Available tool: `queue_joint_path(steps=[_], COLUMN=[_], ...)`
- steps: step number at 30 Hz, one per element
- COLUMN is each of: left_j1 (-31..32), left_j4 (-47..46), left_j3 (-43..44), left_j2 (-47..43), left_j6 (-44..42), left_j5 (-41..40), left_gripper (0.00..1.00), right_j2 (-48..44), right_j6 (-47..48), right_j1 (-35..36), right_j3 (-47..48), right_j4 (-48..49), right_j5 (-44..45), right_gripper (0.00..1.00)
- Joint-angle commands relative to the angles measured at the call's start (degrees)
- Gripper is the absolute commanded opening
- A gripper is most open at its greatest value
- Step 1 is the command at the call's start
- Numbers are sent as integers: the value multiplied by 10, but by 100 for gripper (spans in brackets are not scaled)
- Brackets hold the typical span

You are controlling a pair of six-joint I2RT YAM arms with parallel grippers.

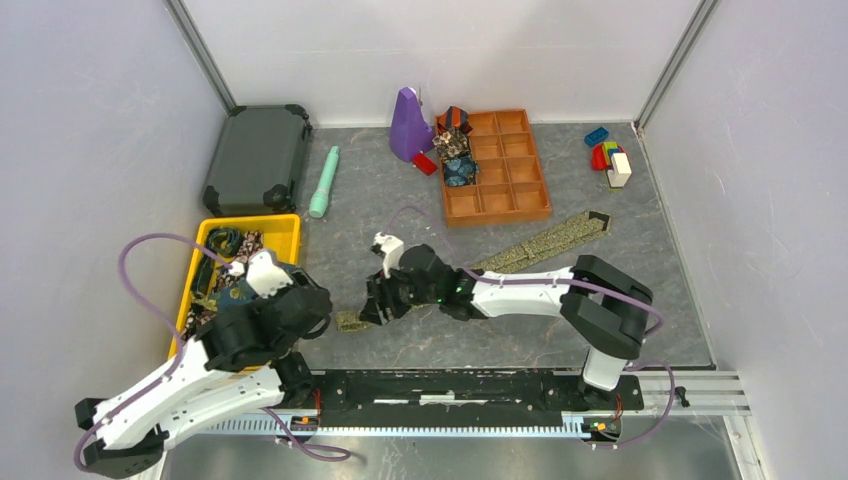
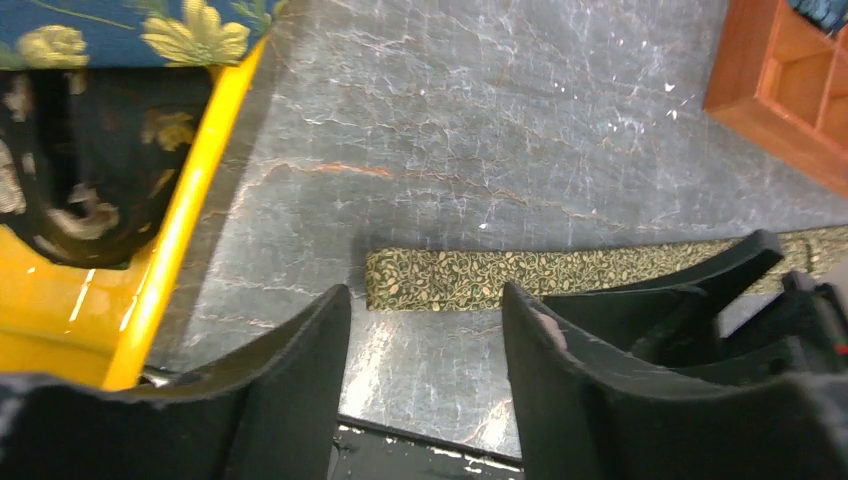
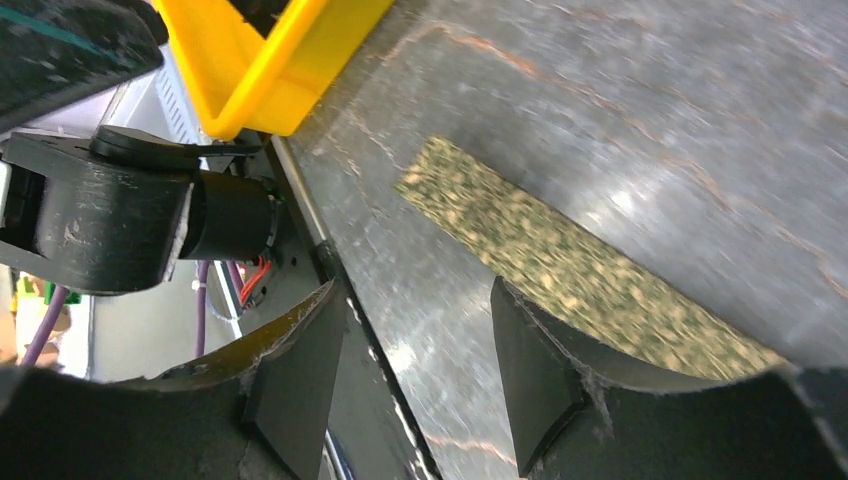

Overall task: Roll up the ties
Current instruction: Roll the tie at the center of the board.

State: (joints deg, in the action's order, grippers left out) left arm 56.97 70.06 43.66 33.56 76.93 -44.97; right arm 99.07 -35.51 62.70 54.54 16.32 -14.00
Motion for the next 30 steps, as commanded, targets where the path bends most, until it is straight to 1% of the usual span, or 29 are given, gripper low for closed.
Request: queue_joint_path(steps=[1,3,7,10,15,19,25,30], left_j1=[-1,-1,-1,-1,-1,-1,-1,-1], left_j4=[116,137,208,234,223,209,204,200], left_j3=[57,81,129,138,134,128,127,126], left_j2=[-43,-48,-48,-63,-115,-142,-131,-129], left_j6=[36,30,49,48,26,14,5,0], left_j5=[-41,-42,-65,-85,-88,-85,-84,-83], left_gripper=[69,71,71,70,69,68,68,68], right_j2=[44,76,130,160,197,221,254,260], right_j6=[47,62,78,88,105,111,113,99], right_j1=[45,58,83,105,129,133,147,157], right_j3=[78,108,176,226,289,314,352,355], right_j4=[-22,-33,-69,-105,-149,-162,-210,-238], right_j5=[55,68,107,159,231,257,289,327], right_gripper=[64,66,66,66,65,65,64,63])
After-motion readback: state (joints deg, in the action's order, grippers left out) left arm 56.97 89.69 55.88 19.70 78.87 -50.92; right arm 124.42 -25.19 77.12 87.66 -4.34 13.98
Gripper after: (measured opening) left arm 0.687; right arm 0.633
